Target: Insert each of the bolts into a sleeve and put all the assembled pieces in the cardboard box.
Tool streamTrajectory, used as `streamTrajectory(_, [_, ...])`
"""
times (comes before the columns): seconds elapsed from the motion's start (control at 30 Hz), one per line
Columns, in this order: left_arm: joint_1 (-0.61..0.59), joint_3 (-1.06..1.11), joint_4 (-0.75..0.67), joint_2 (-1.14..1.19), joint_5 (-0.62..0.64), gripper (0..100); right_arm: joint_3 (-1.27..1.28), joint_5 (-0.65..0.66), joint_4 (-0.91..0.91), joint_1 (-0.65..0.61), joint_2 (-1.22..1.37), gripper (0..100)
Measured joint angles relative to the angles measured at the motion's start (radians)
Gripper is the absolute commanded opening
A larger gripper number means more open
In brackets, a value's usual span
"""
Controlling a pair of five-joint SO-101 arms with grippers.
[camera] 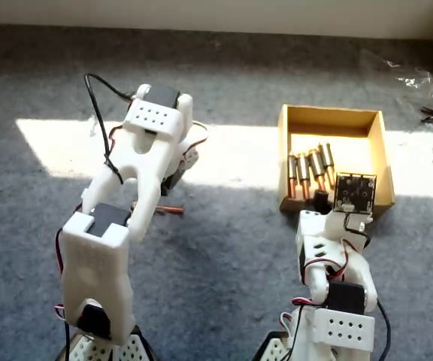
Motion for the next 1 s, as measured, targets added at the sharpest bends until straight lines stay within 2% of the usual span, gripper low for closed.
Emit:
streamTrajectory(0.13, [-0.038,0.003,0.000,0.002,0.094,25,0.000,0.000,0.000,0.000,0.000,0.5])
streamTrajectory(0.23, [-0.063,0.041,0.000,0.003,0.141,32,0.000,0.000,0.000,0.000,0.000,0.5])
streamTrajectory(0.4, [-0.064,0.083,0.000,0.009,0.189,33,0.000,0.000,0.000,0.000,0.000,0.5])
streamTrajectory(0.63, [-0.163,0.120,0.000,0.009,0.192,33,0.000,0.000,0.000,0.000,0.000,0.5])
streamTrajectory(0.77, [-0.180,0.181,0.000,0.009,0.192,33,0.000,0.000,0.000,0.000,0.000,0.5])
streamTrajectory(1.0, [-0.180,0.272,-0.075,0.009,0.192,33,0.000,0.000,0.000,0.000,0.000,0.5])
